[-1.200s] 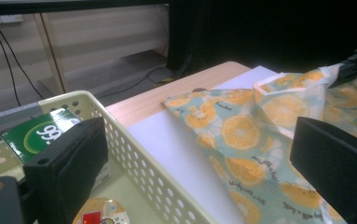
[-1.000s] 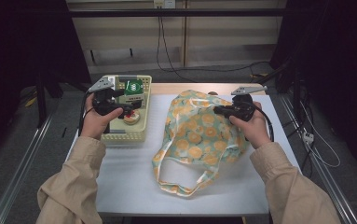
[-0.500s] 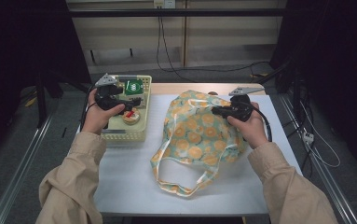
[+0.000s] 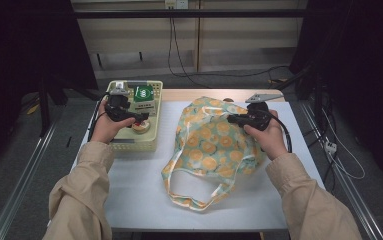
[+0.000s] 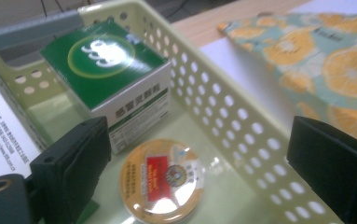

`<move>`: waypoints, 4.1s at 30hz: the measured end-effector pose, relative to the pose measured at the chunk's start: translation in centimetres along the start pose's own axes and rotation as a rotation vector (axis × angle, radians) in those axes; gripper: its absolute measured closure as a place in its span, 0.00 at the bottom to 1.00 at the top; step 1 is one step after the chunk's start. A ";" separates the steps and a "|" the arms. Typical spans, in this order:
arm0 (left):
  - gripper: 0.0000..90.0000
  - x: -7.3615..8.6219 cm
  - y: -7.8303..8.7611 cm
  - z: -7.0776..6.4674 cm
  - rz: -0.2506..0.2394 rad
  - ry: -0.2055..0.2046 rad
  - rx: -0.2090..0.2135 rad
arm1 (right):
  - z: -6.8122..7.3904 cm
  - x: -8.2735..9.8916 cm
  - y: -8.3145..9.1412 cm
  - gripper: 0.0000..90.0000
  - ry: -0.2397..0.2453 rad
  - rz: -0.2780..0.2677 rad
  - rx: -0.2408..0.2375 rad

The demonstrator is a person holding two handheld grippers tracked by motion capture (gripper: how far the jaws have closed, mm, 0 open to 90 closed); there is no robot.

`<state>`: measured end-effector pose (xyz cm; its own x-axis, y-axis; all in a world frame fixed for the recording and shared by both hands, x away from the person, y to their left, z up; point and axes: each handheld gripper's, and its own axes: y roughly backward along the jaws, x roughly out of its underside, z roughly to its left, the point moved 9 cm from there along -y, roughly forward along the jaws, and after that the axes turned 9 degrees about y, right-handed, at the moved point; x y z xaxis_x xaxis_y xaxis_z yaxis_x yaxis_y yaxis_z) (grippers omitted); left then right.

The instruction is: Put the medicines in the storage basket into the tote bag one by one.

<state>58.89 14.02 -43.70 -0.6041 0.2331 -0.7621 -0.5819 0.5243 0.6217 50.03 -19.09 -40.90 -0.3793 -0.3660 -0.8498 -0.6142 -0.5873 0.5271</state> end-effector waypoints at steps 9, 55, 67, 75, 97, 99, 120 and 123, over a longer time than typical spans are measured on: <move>0.11 -1.3 -0.5 0.3 -0.015 -0.038 0.008 | -0.1 0.3 -0.5 1.00 -0.012 0.014 -0.006; 0.08 3.4 -5.8 2.1 0.189 -0.099 -0.056 | 0.3 1.0 -1.8 1.00 -0.030 0.045 -0.029; 0.08 3.8 -5.9 2.5 0.222 -0.089 -0.071 | 0.2 1.4 -1.8 1.00 -0.028 0.048 -0.029; 0.12 4.5 -6.2 2.7 0.259 -0.080 -0.085 | 0.3 1.3 -1.8 1.00 -0.025 0.047 -0.029; 0.23 1.0 -3.7 0.6 0.197 -0.052 -0.045 | 0.0 1.3 -1.3 1.00 -0.032 0.042 -0.023; 0.23 0.4 -3.0 0.3 0.191 -0.044 -0.033 | -0.1 1.4 -1.5 1.00 -0.036 0.042 -0.020; 0.23 -2.6 2.1 -12.9 0.113 -0.156 0.261 | -0.8 1.1 -2.1 1.00 -0.053 0.031 0.006; 0.23 -2.5 2.3 -15.4 0.106 -0.196 0.308 | -0.8 0.6 -2.1 1.00 -0.049 0.028 0.010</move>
<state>50.73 2.04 -37.60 -0.5197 0.4359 -0.7348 -0.3128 0.7033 0.6384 51.62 -18.72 -42.52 -0.4301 -0.3460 -0.8338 -0.6095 -0.5700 0.5510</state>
